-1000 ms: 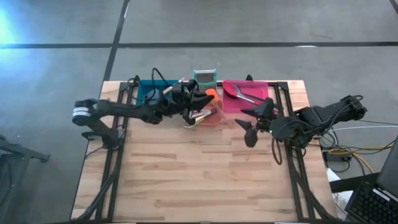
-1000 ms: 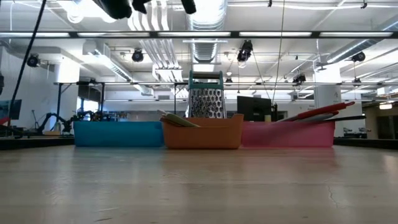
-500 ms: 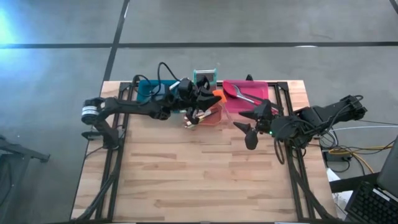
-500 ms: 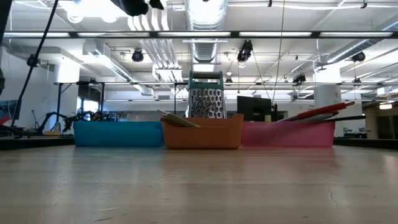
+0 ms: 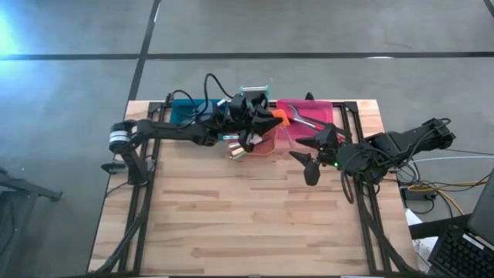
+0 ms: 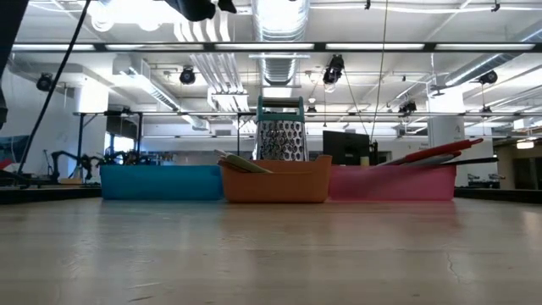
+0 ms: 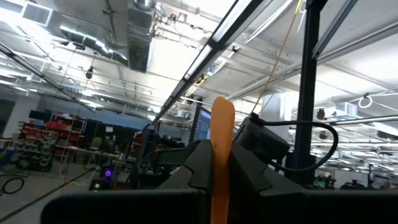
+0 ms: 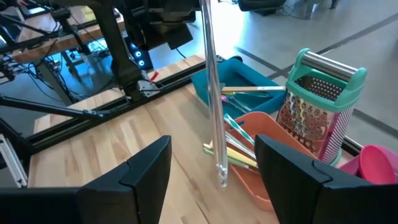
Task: Pick & Place Kitchen Items
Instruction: Put the orange spatula into the blue bin
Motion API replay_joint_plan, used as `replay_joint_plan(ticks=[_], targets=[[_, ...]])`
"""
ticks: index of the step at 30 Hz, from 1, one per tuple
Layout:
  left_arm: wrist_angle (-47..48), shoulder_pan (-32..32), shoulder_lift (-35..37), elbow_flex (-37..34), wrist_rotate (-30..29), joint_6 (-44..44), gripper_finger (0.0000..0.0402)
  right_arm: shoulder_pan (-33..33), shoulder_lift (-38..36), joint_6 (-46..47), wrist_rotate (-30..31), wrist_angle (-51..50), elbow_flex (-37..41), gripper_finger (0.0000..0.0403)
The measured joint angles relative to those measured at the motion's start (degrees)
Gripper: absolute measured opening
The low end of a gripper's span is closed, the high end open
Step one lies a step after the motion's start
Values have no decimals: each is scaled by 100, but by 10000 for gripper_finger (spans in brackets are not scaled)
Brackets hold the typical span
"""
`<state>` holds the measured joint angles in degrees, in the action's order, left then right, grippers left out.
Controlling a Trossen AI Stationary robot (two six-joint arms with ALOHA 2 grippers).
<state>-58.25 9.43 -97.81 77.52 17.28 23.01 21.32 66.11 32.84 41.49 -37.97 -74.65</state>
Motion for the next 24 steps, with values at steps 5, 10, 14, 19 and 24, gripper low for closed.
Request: replay_joint_plan(ticks=[5, 10, 14, 19, 24], targets=[[66, 6, -157, 264, 138, 72, 28, -6, 0, 7, 1, -1, 0, 205], [96, 15, -256, 405, 284, 144, 28, -41, 0, -1, 3, -15, 0, 150], [131, 22, -265, 432, 325, 189, 28, -39, 0, -30, 3, -85, 0, 77], [131, 24, -265, 403, 371, 253, 28, -33, 2, -177, -35, -81, 0, 16], [131, 22, -265, 399, 371, 362, 28, -33, 0, -164, -39, -73, 0, 11]])
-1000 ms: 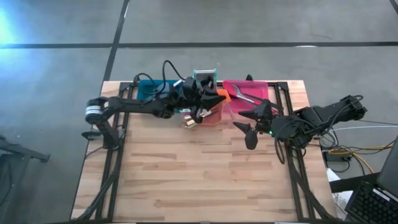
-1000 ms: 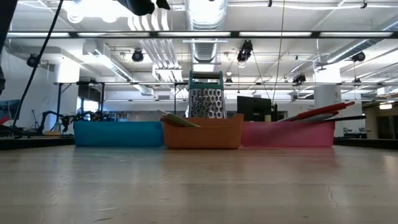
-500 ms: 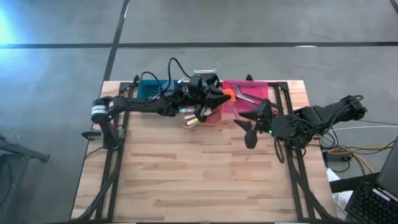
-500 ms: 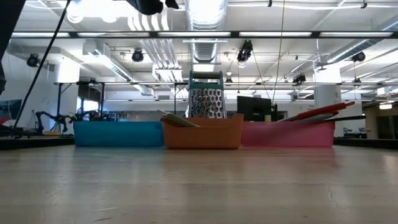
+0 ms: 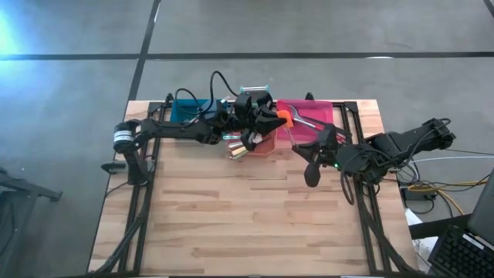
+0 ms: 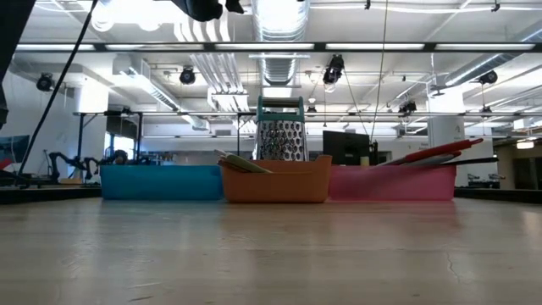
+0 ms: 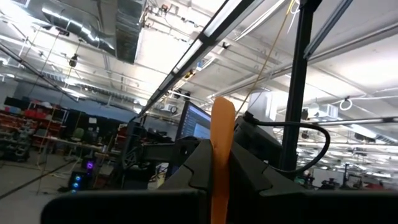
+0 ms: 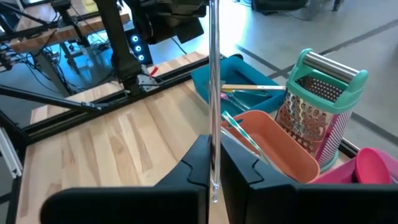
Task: Pick & Place Kitchen Items
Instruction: Put the orange spatula into the blue bin
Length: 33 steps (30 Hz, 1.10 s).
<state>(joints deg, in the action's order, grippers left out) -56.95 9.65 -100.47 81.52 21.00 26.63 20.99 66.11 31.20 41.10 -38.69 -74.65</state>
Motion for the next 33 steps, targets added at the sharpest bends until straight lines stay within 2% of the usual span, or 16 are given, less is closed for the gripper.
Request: replay_joint_plan(ticks=[3, 11, 17, 21, 24, 28, 31, 33], targets=[[3, 2, 0, -2, -3, 236, 37, 0, 2, 8, 2, 7, 0, 11], [406, 2, 14, -7, 311, 531, 155, -1, 0, -4, 98, -8, -62, 9], [1493, 38, 15, 22, 1103, 499, 201, -7, -13, -313, 121, -37, -390, 9], [2273, 142, 22, 7, 2011, 516, 210, -4, -13, -425, -23, -553, -737, 8], [3310, 246, 34, -4, 2756, 532, 207, -3, -8, -174, -245, -1319, -1014, 8], [5446, 399, 145, -11, 3326, 10, 200, 13, -5, 361, -610, -2347, -1282, 8], [7430, 532, 337, -3, 3208, -1069, 195, 13, -5, 612, -973, -2879, -1353, 8], [8855, 636, 479, 34, 2771, -1854, 192, 13, -3, 738, -1225, -3162, -1346, 8]])
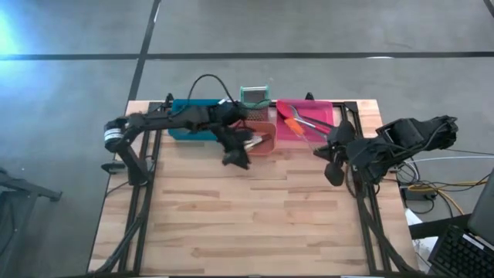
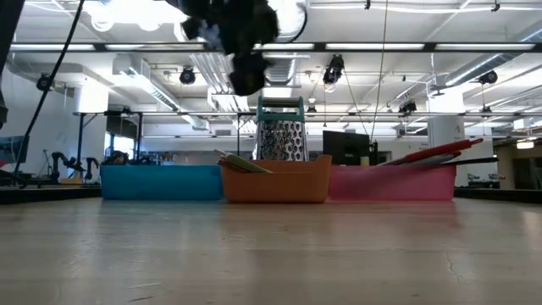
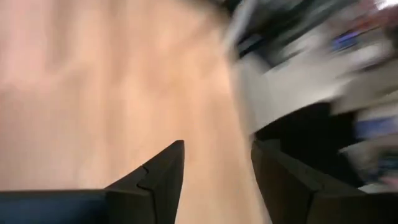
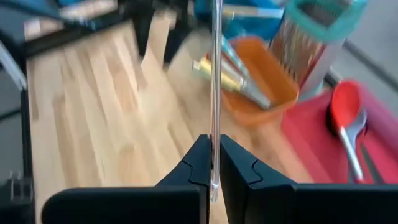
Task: Pick & Place Kitchen Items
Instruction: Put the orange spatula into the blue bin
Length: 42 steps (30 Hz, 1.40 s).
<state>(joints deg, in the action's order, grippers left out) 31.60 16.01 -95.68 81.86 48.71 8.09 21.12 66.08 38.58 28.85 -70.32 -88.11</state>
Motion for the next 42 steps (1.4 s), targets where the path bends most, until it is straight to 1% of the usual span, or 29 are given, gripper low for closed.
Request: replay_joint_plan(ticks=[2, 3, 5, 7, 8, 9, 10, 13, 15, 18, 22, 25, 31, 39, 42], targets=[[1294, 119, 166, 76, -756, -717, 190, -2, 20, 128, -260, -309, 23, 8], [1886, 169, 248, 136, -1279, -1001, 189, -2, 49, 172, -375, -435, 41, 8], [2714, 239, 418, 296, -2398, -1351, 188, -2, 117, 200, -616, -588, 92, 8], [3203, 267, 568, 520, -3433, -1458, 188, -10, 226, 171, -850, -622, 184, 8], [3318, 266, 631, 659, -3841, -1441, 188, -15, 284, 137, -957, -603, 243, 8], [3353, 265, 697, 804, -4130, -1383, 188, -17, 365, 95, -1068, -608, 303, 8], [3351, 265, 762, 967, -4273, -1354, 188, -33, 449, 18, -1214, -618, 362, 8], [3304, 265, 890, 1572, -4218, -1406, 188, -87, 760, -262, -1765, -627, 547, 8], [3285, 215, 896, 2025, -4156, -1448, 188, -118, 996, -339, -1985, -624, 604, 8], [3240, 104, 844, 2625, -4052, -1474, 188, -137, 1296, -575, -2157, -605, 605, 8], [3234, -202, 710, 3120, -3817, -1869, 188, -169, 1628, -914, -2265, -605, 552, 8], [3241, -538, 571, 3192, -3722, -2163, 188, -226, 1747, -1049, -2348, -598, 447, 8], [3179, -1045, 224, 3186, -3727, -2266, 190, -353, 1800, -1211, -2345, -580, 239, 8], [2848, -1334, -379, 3181, -3718, -2150, 190, -677, 1804, -1339, -2331, -569, 78, 8], [2772, -1406, -555, 3184, -3543, -2150, 190, -774, 1830, -1410, -2327, -578, 80, 8]])
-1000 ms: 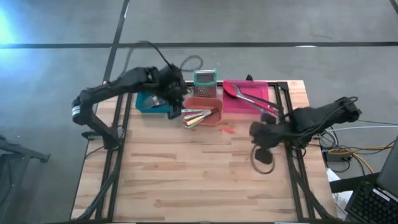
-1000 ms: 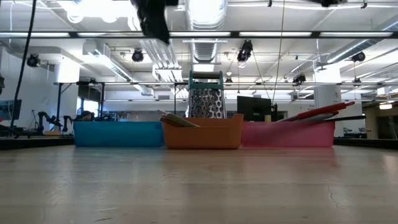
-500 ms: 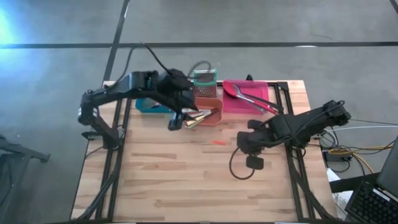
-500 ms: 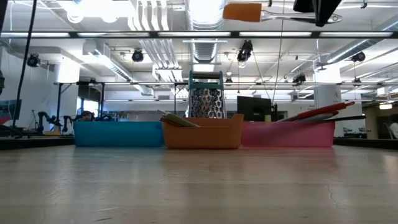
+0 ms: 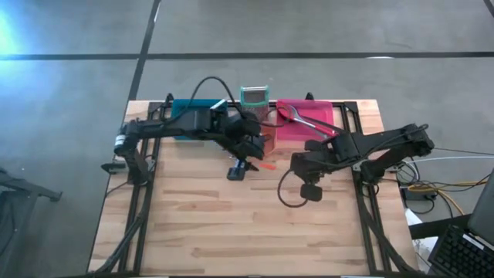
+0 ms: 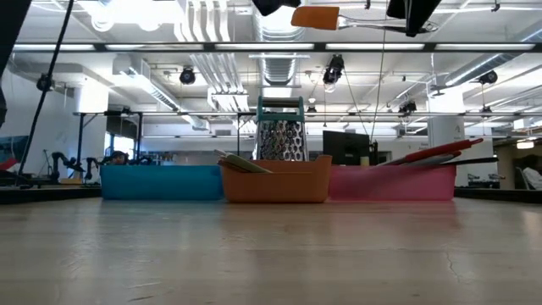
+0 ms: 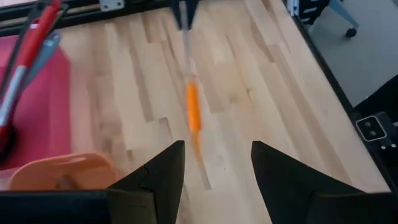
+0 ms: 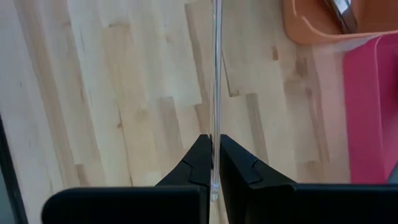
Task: Pick & Place Kitchen Items
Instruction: Put the orange spatula into the blue bin
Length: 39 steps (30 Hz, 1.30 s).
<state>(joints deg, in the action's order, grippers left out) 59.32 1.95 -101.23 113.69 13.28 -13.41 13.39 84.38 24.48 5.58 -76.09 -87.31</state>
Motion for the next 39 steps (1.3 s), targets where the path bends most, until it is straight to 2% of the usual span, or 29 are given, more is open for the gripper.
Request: replay_joint_plan(ticks=[20, 26, 30, 34, 39], targets=[[-438, -30, -447, 13, 46, -48, 190, -282, 11, -270, 33, 555, -22, 8], [-432, -25, -466, 13, -547, -49, 187, -284, 11, -250, 31, 664, -22, 8], [-374, -19, -466, 13, -697, -107, 137, -284, 11, -236, 31, 662, -24, 8], [-273, -4, -466, 6, -617, -133, 34, -284, 11, -233, 35, 655, -24, 8], [-273, 9, -466, 6, -430, -131, 28, -282, 11, -237, 20, 660, -24, 8]])
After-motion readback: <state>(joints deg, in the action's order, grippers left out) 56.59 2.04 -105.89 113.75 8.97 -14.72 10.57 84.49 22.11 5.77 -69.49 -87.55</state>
